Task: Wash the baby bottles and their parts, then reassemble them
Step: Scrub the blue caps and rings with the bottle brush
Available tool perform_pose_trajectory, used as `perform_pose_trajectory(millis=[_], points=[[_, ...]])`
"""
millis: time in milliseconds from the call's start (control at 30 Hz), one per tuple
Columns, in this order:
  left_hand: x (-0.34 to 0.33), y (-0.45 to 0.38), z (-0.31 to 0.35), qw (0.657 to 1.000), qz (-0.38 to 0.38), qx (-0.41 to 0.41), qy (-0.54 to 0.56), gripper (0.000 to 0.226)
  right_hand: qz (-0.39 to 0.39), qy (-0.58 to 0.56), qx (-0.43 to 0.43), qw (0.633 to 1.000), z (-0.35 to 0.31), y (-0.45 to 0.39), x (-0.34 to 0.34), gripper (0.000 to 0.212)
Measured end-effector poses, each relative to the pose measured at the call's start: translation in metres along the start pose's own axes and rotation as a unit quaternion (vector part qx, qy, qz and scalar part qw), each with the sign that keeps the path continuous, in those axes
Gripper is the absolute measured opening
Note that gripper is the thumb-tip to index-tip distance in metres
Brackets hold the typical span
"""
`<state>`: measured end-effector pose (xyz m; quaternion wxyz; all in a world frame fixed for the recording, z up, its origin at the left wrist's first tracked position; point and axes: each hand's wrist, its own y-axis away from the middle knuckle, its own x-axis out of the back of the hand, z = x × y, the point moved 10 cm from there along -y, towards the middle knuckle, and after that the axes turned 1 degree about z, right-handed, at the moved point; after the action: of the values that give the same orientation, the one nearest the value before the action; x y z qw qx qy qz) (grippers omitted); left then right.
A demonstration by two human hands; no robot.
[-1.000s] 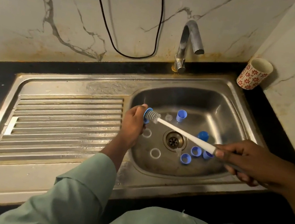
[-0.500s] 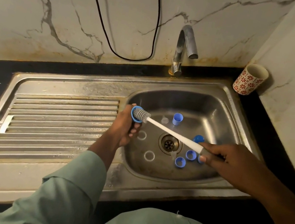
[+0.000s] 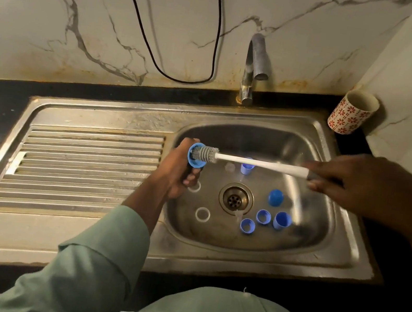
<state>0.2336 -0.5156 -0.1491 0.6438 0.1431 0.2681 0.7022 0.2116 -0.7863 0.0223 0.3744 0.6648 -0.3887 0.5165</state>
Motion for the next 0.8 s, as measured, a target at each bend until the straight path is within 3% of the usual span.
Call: perform_pose_trajectory(millis=[133, 267, 400, 500, 567, 700, 800], points=[[0.009, -0.006, 0.006, 0.998, 0.054, -0.035, 0.012, 0.042, -0.085, -0.111, -0.004, 0.99, -0.018, 0.015, -0.042, 0.028], [-0.001, -0.008, -0.007, 0.997, 0.064, -0.033, 0.03, 0.043, -0.006, -0.005, -0.01, 1.0, 0.009, 0.003, -0.023, 0.031], [0.014, -0.011, -0.006, 0.991, 0.115, -0.053, 0.041, 0.042, -0.087, -0.131, -0.029, 0.987, 0.007, 0.009, -0.046, 0.024], [0.009, -0.012, -0.003, 0.989, 0.091, -0.07, 0.096, 0.038, -0.019, -0.127, -0.066, 0.989, 0.034, 0.006, -0.03, 0.033], [0.0, -0.01, 0.004, 0.982, 0.051, -0.083, 0.16, 0.035, 0.02, -0.189, -0.082, 0.978, 0.037, 0.011, -0.028, 0.036], [-0.009, -0.009, 0.013, 0.971, 0.014, -0.076, 0.225, 0.033, -0.007, -0.352, -0.087, 0.932, 0.013, 0.028, -0.055, 0.042], [-0.025, -0.009, 0.009, 0.958, 0.006, -0.034, 0.283, 0.051, -0.019, -0.39, -0.081, 0.917, -0.007, 0.032, -0.069, 0.046]])
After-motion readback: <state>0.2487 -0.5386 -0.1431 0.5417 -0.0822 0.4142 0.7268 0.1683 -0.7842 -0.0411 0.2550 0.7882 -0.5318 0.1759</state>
